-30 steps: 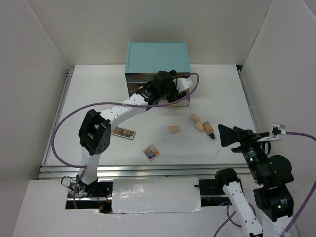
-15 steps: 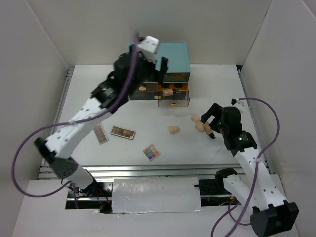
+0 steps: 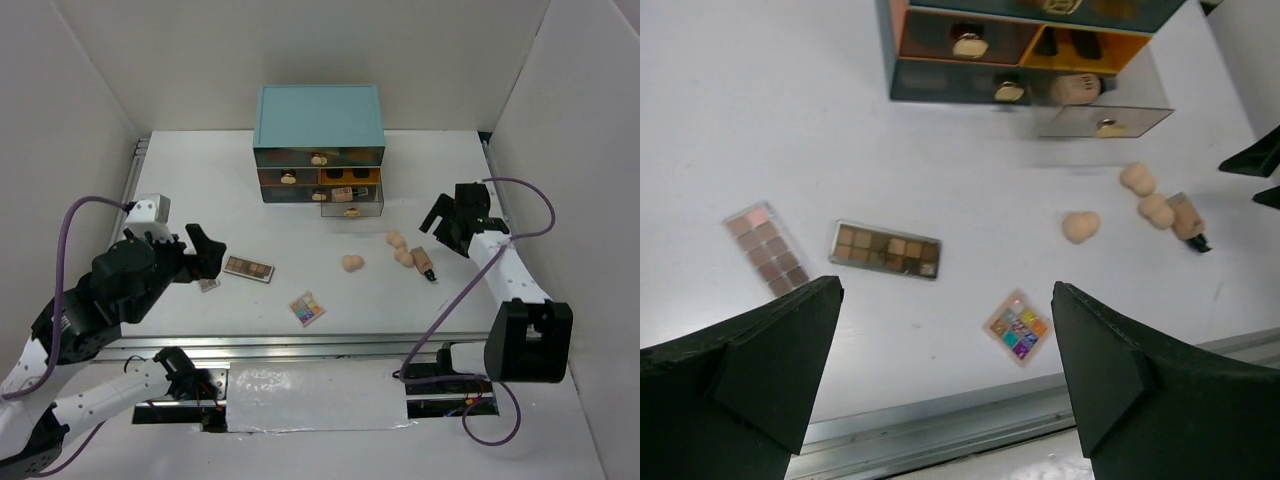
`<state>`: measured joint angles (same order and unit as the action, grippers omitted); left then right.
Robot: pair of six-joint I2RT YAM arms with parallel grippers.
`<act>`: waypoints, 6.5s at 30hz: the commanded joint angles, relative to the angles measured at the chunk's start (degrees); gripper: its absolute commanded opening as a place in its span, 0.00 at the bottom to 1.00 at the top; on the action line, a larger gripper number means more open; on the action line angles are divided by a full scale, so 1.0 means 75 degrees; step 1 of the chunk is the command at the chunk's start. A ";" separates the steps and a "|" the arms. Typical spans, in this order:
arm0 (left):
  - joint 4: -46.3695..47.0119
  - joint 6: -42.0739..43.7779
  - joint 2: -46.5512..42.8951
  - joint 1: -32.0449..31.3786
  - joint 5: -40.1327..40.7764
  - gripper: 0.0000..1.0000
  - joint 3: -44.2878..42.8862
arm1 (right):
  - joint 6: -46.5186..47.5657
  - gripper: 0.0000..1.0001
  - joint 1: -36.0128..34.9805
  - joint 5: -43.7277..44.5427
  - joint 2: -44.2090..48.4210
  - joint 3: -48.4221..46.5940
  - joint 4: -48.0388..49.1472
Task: Organize the makeup
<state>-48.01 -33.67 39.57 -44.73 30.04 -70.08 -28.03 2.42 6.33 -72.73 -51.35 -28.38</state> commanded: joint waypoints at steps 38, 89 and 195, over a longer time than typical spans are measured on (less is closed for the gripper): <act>0.1069 0.0611 -0.0917 -0.0001 -0.0174 0.99 0.2477 | 0.0820 0.82 -0.0193 -0.0468 -0.2455 -0.1075 -0.1443; 0.0753 0.0166 -0.1280 -0.0821 0.0588 0.99 0.2489 | 0.0269 0.00 -0.0170 0.0105 -0.2505 -0.1169 -0.1278; 0.0296 -0.0597 -0.2241 -0.0880 0.1690 0.99 0.2512 | -0.6083 0.00 -0.3217 -0.0539 -0.1799 0.0250 0.5588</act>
<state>-46.92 -37.06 23.92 -50.85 41.28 -51.20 -73.93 -22.37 2.13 -85.54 -45.17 10.85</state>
